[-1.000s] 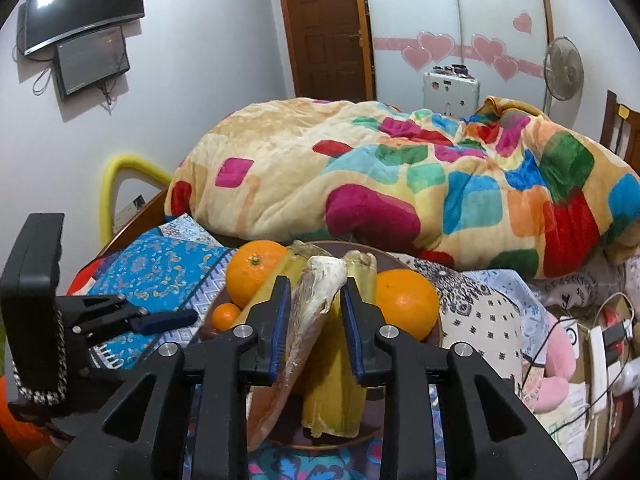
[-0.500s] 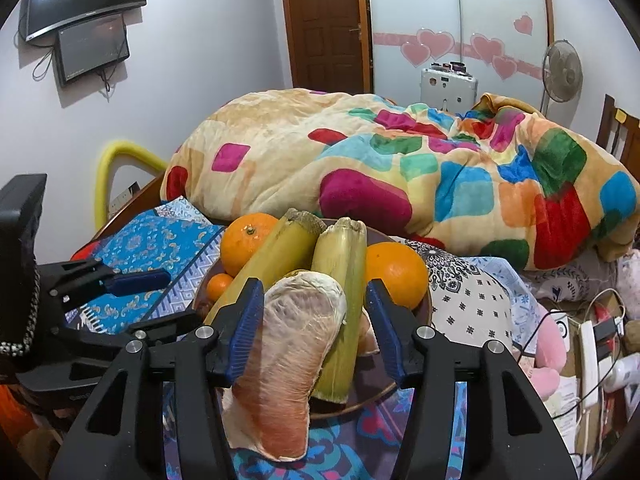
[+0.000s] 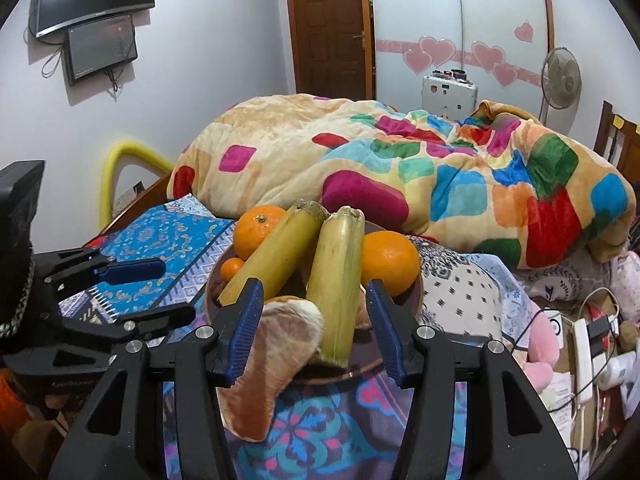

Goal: Organize fruits

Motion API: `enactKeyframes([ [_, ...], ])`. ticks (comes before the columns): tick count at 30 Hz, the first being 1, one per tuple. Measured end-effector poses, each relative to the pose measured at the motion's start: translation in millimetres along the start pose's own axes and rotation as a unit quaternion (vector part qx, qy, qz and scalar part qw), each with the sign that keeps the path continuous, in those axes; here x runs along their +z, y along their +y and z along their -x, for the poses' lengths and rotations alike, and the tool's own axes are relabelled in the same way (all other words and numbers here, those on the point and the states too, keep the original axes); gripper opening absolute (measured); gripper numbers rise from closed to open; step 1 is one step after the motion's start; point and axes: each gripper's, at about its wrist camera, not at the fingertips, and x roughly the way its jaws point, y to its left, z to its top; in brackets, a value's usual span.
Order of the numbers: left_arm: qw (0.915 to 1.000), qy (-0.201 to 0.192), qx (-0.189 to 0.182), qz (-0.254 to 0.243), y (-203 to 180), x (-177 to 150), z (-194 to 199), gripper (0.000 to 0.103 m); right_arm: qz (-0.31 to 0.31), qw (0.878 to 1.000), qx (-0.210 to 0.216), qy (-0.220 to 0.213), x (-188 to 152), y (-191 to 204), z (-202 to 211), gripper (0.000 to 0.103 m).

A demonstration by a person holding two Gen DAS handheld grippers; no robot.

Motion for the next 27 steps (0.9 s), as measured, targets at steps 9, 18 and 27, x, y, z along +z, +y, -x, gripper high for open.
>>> enactKeyframes([
  [9,0.9995,0.02,-0.019,-0.018,-48,-5,1,0.064,-0.024,1.0,-0.017,-0.01,-25,-21,36,0.05],
  [18,0.9964,0.042,0.046,-0.058,-89,-6,-29,0.063,-0.043,0.999,-0.016,-0.009,-47,-47,47,0.05],
  [27,0.9946,0.043,0.072,-0.062,-92,-13,-41,0.051,-0.039,0.999,-0.014,-0.019,-62,-52,53,0.05],
])
